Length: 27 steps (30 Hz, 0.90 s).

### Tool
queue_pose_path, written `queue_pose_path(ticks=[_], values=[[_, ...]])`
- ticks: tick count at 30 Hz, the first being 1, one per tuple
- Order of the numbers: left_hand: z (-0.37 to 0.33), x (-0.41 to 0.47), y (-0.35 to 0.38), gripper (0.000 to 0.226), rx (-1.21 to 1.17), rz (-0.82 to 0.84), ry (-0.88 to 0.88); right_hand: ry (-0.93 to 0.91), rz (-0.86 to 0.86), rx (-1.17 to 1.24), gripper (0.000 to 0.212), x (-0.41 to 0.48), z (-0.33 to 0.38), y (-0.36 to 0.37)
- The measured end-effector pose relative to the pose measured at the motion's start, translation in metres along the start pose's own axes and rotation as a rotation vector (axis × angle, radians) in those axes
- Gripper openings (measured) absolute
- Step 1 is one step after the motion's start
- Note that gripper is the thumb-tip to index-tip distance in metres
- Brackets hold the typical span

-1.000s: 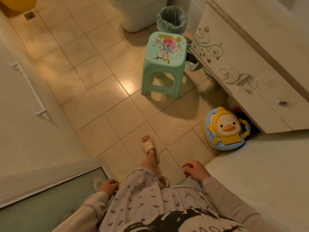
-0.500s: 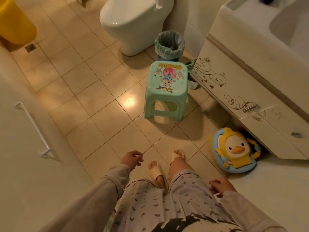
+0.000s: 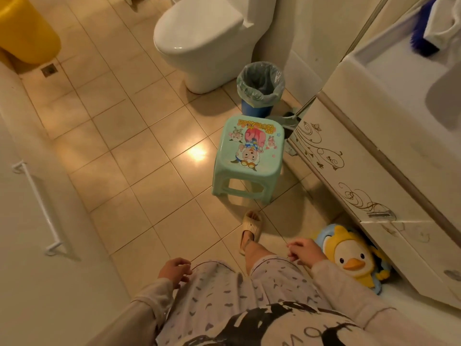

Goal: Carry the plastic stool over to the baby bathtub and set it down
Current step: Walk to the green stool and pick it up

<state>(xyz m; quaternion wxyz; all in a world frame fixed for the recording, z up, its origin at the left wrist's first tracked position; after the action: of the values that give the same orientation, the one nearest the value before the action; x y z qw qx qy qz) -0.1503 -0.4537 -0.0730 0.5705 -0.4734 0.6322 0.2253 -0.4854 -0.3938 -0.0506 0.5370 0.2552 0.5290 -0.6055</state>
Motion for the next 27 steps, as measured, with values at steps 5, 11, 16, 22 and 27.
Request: queue_pose_path(ticks=[5,11,16,22,27], values=[[-0.035,0.012,-0.005,0.012,-0.082,-0.056,0.008,-0.192,0.064,0.012,0.02,0.011,0.074,-0.031],[-0.063,0.017,0.001,0.013,-0.059,-0.054,-0.029,-0.216,0.084,-0.027,0.022,0.028,0.105,-0.041],[-0.106,0.036,0.004,0.016,0.041,-0.019,-0.018,-0.11,0.101,-0.102,0.025,0.048,0.103,-0.034],[-0.175,0.072,0.009,0.031,0.196,0.033,0.062,0.0,0.091,-0.08,0.019,0.078,0.098,-0.029],[-0.234,0.112,0.018,0.032,0.294,0.014,0.134,0.059,0.065,-0.04,0.014,0.123,0.092,-0.038]])
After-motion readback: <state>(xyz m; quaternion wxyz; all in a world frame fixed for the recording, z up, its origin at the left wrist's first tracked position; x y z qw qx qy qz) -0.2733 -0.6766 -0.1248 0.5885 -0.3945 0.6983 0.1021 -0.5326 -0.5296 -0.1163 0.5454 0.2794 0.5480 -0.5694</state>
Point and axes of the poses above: each hand's wrist, its own x-axis towards the middle knuckle, its own y-axis out of the palm, z = x × y, the point moved 8 cm from there along x, towards the middle knuckle, and after that the axes turned 8 degrees about -x, right-handed, at the moved point
